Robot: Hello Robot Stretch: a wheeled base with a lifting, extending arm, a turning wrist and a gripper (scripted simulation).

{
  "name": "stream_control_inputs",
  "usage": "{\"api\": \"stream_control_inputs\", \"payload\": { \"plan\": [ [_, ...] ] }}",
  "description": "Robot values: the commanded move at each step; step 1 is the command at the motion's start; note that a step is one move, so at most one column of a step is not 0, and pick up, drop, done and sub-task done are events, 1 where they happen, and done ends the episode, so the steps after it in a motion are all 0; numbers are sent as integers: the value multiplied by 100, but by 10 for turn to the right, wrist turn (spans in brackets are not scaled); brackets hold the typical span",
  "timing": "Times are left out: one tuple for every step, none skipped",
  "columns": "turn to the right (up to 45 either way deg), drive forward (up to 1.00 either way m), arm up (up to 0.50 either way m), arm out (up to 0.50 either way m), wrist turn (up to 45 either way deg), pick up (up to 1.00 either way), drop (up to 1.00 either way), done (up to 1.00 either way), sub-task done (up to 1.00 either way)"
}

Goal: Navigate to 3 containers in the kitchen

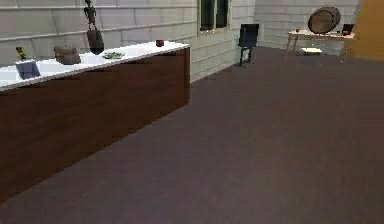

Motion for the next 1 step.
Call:
{"api": "stream_control_inputs", "payload": {
  "plan": [
    [0,65,0,0,0,0,0,0,0]
  ]
}}
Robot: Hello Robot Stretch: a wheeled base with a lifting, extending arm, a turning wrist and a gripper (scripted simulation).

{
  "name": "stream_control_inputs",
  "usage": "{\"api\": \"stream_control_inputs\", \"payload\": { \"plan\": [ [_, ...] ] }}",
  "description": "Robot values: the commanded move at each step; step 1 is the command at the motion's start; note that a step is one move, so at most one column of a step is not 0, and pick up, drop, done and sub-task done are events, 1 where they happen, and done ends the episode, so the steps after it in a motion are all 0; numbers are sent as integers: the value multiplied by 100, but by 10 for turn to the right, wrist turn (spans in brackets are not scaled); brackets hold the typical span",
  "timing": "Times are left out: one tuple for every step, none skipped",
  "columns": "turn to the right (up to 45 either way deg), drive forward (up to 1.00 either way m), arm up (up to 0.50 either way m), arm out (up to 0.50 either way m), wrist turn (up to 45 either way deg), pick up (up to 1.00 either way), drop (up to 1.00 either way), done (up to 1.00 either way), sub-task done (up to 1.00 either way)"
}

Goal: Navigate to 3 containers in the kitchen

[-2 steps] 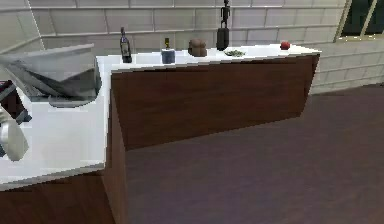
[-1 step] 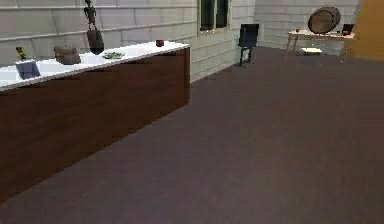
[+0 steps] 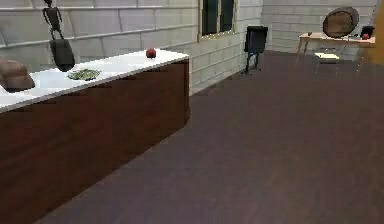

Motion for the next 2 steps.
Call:
{"api": "stream_control_inputs", "payload": {
  "plan": [
    [-450,0,0,0,0,0,0,0,0],
    [-30,0,0,0,0,0,0,0,0]
  ]
}}
